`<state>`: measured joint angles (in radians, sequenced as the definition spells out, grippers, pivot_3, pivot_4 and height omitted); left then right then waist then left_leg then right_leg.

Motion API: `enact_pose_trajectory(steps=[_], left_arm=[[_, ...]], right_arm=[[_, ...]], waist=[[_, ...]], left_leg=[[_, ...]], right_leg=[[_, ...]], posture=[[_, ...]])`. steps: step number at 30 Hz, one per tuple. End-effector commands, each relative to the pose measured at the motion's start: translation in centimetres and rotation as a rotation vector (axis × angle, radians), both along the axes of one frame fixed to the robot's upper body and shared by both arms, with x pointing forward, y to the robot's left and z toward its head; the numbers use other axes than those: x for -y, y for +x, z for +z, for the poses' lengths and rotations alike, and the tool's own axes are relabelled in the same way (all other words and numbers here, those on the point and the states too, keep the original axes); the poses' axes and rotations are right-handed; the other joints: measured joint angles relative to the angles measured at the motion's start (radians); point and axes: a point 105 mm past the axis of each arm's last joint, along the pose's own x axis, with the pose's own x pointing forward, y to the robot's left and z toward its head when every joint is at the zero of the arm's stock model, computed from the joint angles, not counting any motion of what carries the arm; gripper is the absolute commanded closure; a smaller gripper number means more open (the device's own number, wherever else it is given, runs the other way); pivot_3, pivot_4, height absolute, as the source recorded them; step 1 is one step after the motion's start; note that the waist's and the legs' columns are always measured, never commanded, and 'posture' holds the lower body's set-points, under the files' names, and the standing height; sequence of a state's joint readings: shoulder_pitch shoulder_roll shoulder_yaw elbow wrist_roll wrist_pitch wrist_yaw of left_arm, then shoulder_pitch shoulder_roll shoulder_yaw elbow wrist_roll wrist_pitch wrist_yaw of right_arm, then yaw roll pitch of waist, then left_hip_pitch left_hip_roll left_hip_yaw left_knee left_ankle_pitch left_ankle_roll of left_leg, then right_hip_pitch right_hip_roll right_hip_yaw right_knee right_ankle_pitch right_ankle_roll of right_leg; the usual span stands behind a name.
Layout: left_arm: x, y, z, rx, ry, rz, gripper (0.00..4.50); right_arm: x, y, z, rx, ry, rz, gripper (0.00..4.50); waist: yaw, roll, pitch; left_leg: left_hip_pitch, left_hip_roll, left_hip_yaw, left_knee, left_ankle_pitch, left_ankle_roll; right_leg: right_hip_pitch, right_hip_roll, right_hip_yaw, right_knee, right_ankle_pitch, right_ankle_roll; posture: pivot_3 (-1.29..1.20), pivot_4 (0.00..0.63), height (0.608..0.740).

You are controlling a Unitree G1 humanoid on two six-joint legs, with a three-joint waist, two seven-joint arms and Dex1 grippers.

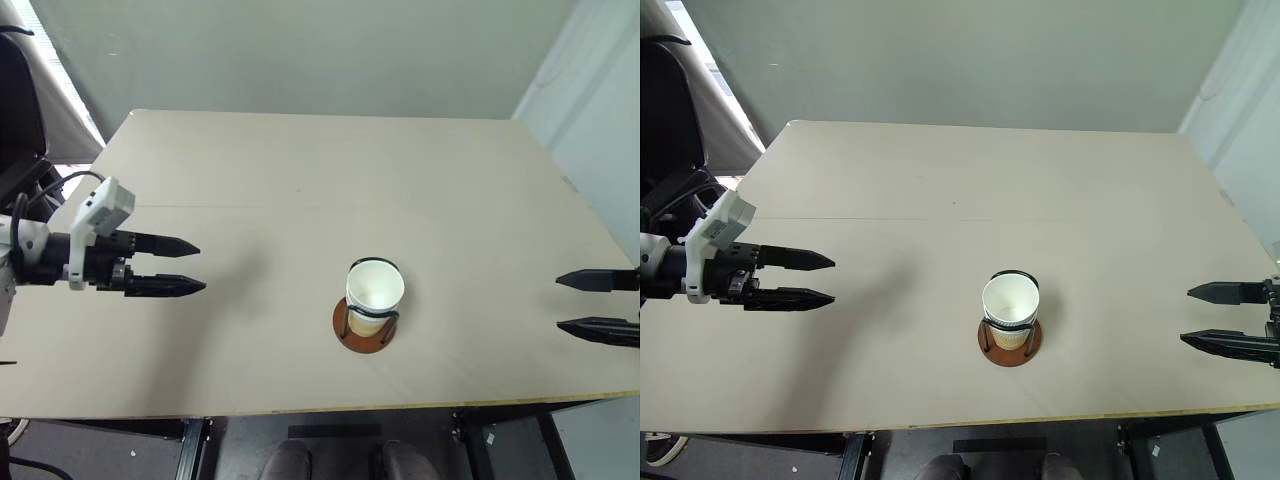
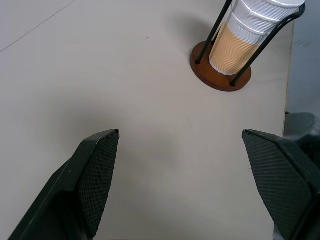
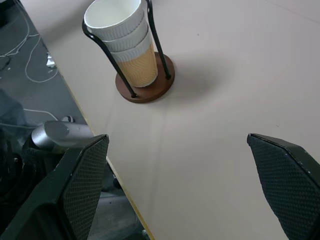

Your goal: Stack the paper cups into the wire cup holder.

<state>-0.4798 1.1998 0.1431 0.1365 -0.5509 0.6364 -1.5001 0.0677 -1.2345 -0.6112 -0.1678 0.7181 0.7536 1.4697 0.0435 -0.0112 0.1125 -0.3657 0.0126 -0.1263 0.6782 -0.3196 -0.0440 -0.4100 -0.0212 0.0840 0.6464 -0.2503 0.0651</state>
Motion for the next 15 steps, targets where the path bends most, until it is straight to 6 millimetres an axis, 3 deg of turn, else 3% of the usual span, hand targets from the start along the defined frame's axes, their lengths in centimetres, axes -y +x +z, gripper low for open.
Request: enact_pose_trajectory(steps=[1, 15], left_arm=[[0.52, 0.15, 1.02, 0.044, 0.002, -0.015, 0.30], [0.80, 0.54, 0.78, 0.044, 0.005, -0.013, 0.30]], right_arm=[[-0.24, 0.04, 0.45, 0.031, -0.007, 0.017, 0.00], [-0.31, 0.24, 0.48, 0.037, 0.002, 0.017, 0.00]], waist=[[0.000, 0.000, 0.000], [0.000, 0.000, 0.000]], left_leg=[[0.000, 0.000, 0.000, 0.000, 0.000, 0.000], [0.000, 0.000, 0.000, 0.000, 0.000, 0.000]], right_leg=[[0.000, 0.000, 0.000, 0.000, 0.000, 0.000], [0.000, 0.000, 0.000, 0.000, 0.000, 0.000]], posture=[[0.00, 0.150, 0.740], [0.00, 0.150, 0.740]])
